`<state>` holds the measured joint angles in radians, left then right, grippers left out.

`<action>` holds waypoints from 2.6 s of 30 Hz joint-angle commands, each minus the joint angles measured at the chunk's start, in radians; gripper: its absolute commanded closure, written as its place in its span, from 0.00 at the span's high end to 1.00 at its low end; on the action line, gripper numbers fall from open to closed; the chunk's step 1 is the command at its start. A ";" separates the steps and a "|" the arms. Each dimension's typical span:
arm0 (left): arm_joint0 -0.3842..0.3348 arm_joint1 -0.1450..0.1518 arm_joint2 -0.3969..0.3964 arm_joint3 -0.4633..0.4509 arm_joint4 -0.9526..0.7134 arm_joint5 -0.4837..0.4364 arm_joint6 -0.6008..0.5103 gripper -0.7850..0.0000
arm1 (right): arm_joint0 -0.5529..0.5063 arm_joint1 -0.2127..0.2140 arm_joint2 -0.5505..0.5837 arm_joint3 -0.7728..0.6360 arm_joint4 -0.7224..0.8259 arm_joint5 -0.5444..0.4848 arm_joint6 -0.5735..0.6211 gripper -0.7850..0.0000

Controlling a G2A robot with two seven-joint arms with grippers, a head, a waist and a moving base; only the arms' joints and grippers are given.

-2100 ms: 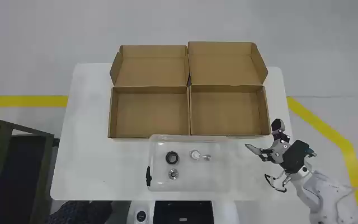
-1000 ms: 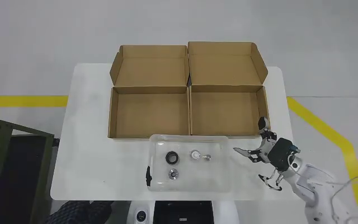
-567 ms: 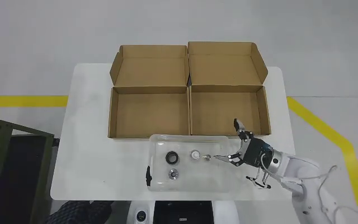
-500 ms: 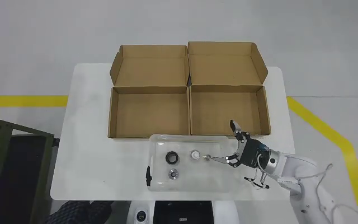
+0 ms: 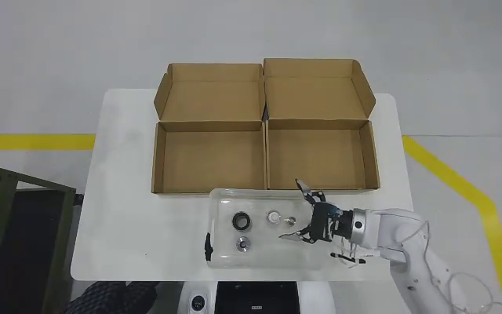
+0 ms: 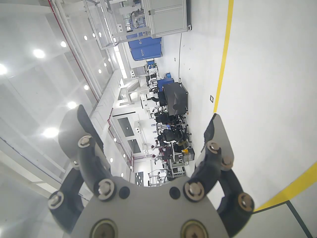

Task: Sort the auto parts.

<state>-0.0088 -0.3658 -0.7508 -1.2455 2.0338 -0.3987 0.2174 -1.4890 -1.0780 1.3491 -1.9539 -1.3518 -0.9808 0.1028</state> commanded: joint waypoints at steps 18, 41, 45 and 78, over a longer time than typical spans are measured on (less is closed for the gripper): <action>0.000 0.000 0.000 0.000 0.000 0.000 0.000 1.00 | 0.051 -0.003 -0.176 0.001 -0.102 0.041 0.114 1.00; 0.000 0.000 0.000 0.000 0.000 0.000 0.000 1.00 | 0.091 0.007 -0.197 0.077 -0.051 0.064 0.175 0.74; 0.000 0.000 0.000 0.000 0.000 0.000 0.000 1.00 | 0.109 0.007 -0.208 0.094 -0.042 0.076 0.190 0.58; 0.000 0.000 0.000 0.000 0.000 0.000 0.000 1.00 | 0.096 0.032 -0.135 0.081 0.121 0.030 0.049 0.00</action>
<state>-0.0088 -0.3658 -0.7508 -1.2455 2.0338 -0.3987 0.2174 -1.3905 -1.0473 1.2038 -1.8748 -1.2502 -0.9454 0.1642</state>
